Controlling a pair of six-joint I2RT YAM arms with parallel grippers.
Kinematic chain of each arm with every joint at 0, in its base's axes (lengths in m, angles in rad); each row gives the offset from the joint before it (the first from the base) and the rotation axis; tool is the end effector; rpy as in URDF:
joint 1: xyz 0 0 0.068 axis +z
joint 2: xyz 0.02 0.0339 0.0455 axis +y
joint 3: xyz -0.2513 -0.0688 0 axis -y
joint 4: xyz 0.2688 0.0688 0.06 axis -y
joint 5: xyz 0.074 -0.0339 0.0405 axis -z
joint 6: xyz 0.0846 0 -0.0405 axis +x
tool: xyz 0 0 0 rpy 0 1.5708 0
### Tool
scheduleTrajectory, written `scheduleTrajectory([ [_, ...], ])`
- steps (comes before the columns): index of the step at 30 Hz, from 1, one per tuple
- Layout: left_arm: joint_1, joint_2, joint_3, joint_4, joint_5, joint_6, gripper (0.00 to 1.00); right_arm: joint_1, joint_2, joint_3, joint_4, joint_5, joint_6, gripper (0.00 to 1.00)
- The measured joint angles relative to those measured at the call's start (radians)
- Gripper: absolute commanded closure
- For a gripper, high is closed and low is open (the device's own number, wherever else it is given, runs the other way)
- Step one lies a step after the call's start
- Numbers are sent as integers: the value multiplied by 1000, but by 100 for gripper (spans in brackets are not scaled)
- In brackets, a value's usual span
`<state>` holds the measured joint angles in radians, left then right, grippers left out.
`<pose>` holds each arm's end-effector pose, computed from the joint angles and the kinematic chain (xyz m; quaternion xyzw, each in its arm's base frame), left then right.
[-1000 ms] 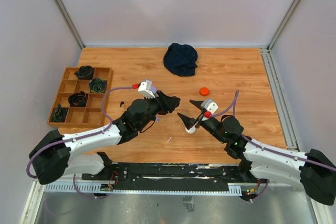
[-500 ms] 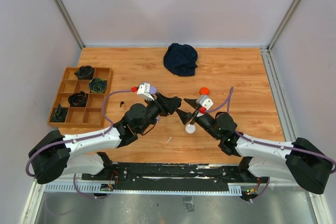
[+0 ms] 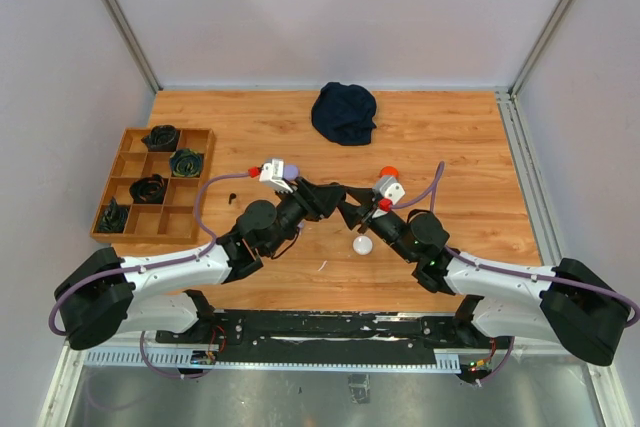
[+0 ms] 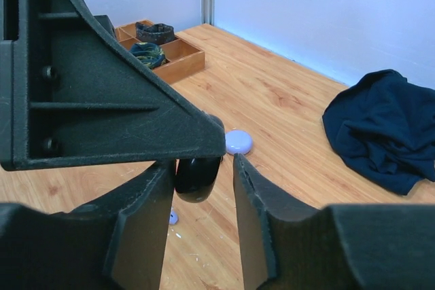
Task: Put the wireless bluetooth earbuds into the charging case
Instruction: Pick up the charging case at the center of the board.
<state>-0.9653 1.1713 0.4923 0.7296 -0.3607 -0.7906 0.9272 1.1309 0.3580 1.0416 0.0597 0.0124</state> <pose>0.2079 -0.2478 0.2306 -0.0704 0.6866 -0.4697 0.5505 0.1841 0.2370 0.2382 -0.2462 0.5540 0.3438 0.7171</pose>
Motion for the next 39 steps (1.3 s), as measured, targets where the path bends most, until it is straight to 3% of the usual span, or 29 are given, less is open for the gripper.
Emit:
scheduleTrajectory([
  [10, -1, 0, -20, 49, -6, 31, 42, 0, -3, 5, -19, -6, 23, 85],
  [16, -5, -20, -64, 111, 19, 83, 34, -20, -33, 5, -46, -14, 37, 88],
  [24, -6, -92, -97, 141, 106, 229, 32, -101, -105, 6, -104, -102, 91, 88],
  [39, 184, -200, -151, 214, 627, 380, 37, -305, -225, 41, -186, -521, 288, 88],
])
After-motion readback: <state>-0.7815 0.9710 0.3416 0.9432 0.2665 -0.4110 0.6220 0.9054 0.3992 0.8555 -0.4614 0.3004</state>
